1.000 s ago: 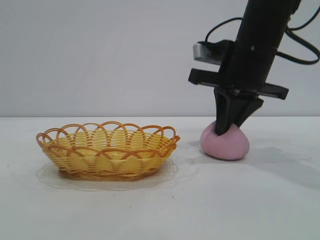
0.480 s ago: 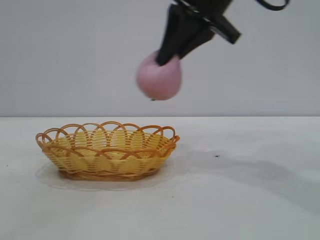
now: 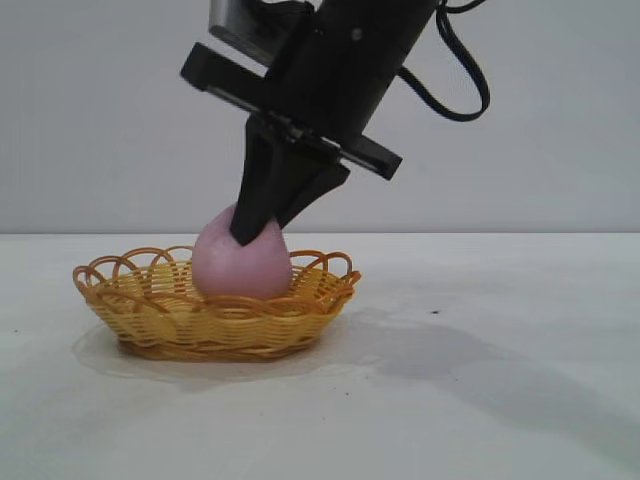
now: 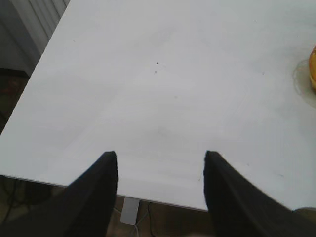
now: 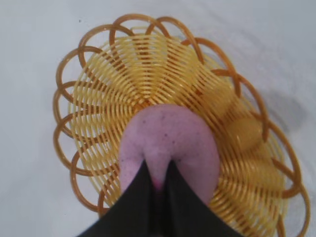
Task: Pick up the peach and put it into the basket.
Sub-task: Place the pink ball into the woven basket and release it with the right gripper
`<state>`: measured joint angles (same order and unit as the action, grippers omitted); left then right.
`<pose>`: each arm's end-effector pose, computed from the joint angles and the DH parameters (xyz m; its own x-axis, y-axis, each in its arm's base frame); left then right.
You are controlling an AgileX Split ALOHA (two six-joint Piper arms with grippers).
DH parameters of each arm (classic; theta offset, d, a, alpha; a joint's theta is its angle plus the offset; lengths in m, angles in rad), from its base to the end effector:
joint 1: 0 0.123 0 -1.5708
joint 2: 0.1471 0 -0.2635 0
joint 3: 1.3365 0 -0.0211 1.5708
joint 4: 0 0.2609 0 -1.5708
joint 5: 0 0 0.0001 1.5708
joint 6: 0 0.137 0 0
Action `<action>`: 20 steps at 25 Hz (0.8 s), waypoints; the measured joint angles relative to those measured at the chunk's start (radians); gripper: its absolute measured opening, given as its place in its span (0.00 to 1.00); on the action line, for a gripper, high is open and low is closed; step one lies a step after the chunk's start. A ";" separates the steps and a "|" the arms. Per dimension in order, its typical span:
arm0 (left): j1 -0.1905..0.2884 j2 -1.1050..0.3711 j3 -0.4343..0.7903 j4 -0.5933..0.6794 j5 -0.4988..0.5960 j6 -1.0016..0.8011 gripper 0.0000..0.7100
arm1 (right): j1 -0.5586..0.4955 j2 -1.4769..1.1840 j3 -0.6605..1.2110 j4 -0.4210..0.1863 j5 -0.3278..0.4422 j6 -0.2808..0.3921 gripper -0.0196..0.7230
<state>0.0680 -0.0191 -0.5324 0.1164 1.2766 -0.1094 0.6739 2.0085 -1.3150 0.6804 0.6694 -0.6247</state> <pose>0.0439 0.0183 0.2482 -0.5791 -0.1146 -0.8072 -0.2010 0.9796 0.0051 0.2967 0.3054 0.0958 -0.6732 -0.6073 -0.4219 -0.7381 0.5867 0.3332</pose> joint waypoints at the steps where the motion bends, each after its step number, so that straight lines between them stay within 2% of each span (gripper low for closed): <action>1: 0.000 0.000 0.000 0.000 0.000 0.000 0.55 | 0.001 0.005 0.000 0.002 -0.002 -0.003 0.03; 2: 0.000 0.000 0.000 0.000 0.000 0.000 0.55 | 0.001 0.011 0.000 0.005 -0.005 -0.004 0.03; 3: 0.000 0.000 0.000 0.000 0.000 0.000 0.55 | 0.001 0.015 0.000 0.006 -0.011 -0.004 0.11; 4: 0.000 0.000 0.000 0.000 0.000 0.000 0.55 | 0.001 0.017 0.000 0.006 -0.019 -0.004 0.11; 6: 0.000 0.000 0.000 0.004 0.000 0.000 0.55 | 0.001 0.017 0.000 0.008 -0.028 0.003 0.25; 8: 0.000 0.000 0.000 0.006 -0.018 0.002 0.55 | 0.001 0.017 0.000 0.007 -0.034 0.007 0.44; 11: 0.000 0.000 0.005 0.031 -0.081 0.012 0.55 | 0.001 -0.016 0.000 0.007 -0.036 0.007 0.64; 15: 0.000 0.000 0.046 0.029 -0.135 0.031 0.55 | -0.013 -0.111 0.000 0.007 -0.041 0.007 0.64; 16: 0.000 0.000 0.046 0.024 -0.141 0.038 0.55 | -0.026 -0.138 0.000 0.007 -0.043 0.007 0.69; 20: 0.000 0.000 0.049 0.004 -0.146 0.058 0.55 | -0.086 -0.215 0.000 -0.035 -0.035 0.041 0.67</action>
<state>0.0680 -0.0191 -0.4838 0.1205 1.1301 -0.0515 0.5883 1.7936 -1.3150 0.6455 0.6346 -0.5836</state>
